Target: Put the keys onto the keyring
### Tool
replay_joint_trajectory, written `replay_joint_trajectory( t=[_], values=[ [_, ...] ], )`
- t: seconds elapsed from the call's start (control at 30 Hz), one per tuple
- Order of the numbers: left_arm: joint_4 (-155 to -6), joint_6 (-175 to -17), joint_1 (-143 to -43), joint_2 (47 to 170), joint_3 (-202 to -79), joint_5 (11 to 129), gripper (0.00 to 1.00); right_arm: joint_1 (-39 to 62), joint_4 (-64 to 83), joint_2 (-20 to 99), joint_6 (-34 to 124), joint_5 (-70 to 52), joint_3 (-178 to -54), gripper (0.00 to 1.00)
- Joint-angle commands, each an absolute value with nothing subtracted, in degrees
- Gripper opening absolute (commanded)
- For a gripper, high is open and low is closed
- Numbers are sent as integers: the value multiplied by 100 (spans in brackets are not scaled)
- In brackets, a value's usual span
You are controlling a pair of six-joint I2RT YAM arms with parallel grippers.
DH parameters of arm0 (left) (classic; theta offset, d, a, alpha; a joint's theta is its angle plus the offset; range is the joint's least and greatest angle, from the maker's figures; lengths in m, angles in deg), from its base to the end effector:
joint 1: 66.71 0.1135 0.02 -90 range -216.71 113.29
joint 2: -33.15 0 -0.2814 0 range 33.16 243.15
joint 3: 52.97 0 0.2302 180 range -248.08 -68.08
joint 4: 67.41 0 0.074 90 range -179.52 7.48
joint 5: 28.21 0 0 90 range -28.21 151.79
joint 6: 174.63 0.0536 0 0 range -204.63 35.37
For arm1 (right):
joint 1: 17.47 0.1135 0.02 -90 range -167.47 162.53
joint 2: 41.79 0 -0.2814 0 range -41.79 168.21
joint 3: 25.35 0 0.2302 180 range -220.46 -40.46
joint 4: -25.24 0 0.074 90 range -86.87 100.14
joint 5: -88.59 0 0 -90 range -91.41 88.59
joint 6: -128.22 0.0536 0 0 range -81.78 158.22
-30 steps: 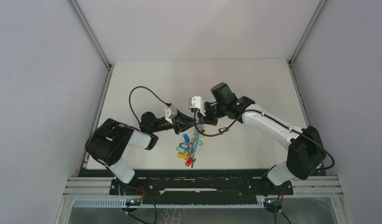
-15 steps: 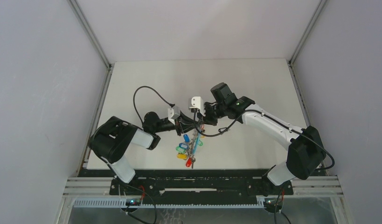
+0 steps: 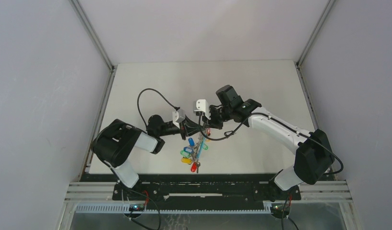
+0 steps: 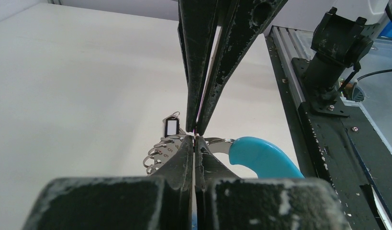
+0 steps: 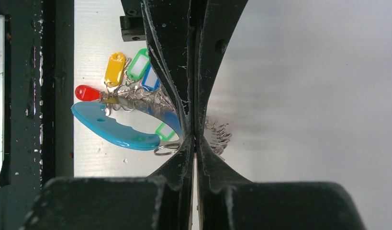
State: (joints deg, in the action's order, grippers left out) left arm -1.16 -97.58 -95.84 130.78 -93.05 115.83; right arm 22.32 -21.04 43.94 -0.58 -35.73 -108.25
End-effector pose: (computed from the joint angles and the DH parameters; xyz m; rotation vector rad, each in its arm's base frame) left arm 0.2280 -0.1767 0.2141 1.0120 1.2587 -1.2416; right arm 0.2161 0.2193 0.2933 -1.6905 1.6404 0.7301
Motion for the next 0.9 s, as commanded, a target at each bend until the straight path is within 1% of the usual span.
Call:
replay_joint_trajectory(
  t=[0.0, 0.07, 0.1, 0.17, 0.23, 0.37, 0.5, 0.6, 0.63, 0.67, 0.73, 0.8, 0.87],
  values=[
    [151, -9736, -9603, 12800, -9410, 11611, 0, 2254, -1861, 4154, 23, -3685, -11032, 0],
    [150, -9729, -9586, 12692, -9355, 11605, 0, 2221, -1603, 3959, 198, -3624, -10828, 0],
    [150, -9738, -9575, 12630, -9338, 11608, 0, 2198, -1476, 3830, 295, -3580, -10712, 3],
    [127, -9784, -9557, 12550, -9322, 11629, 0, 2178, -1282, 3557, 460, -3430, -10517, 17],
    [-144, -9732, -9547, 12447, -9362, 11639, 0, 2167, -1057, 3283, 665, -3190, -10311, 27],
    [-1101, -9300, -9554, 12114, -9445, 11531, 0, 2164, -387, 2656, 1249, -2353, -9734, 38],
    [-1834, -9009, -9554, 11818, -9527, 11464, 0, 2158, 501, 1967, 1748, -1742, -9071, 42],
    [-2608, -8720, -9554, 11623, -9655, 11352, 0, 2119, 1021, 1439, 1903, -1526, -8580, 44],
    [-3044, -8622, -9562, 11523, -9767, 11302, 0, 2104, 1200, 1297, 1950, -1513, -8392, 46],
    [-3452, -8468, -9567, 11444, -9870, 11257, 0, 2091, 1297, 1172, 2027, -1475, -8291, 50],
    [-4218, -8134, -9606, 11284, -10057, 11123, 0, 2057, 1359, 1070, 2241, -1500, -8228, 54],
    [-4873, -7763, -9672, 11148, -10193, 10950, 0, 2042, 1382, 1140, 2293, -1507, -8224, 53],
    [-5325, -7540, -9722, 11064, -10302, 10800, 0, 2033, 1437, 1222, 2394, -1510, -8221, 56]
  ],
)
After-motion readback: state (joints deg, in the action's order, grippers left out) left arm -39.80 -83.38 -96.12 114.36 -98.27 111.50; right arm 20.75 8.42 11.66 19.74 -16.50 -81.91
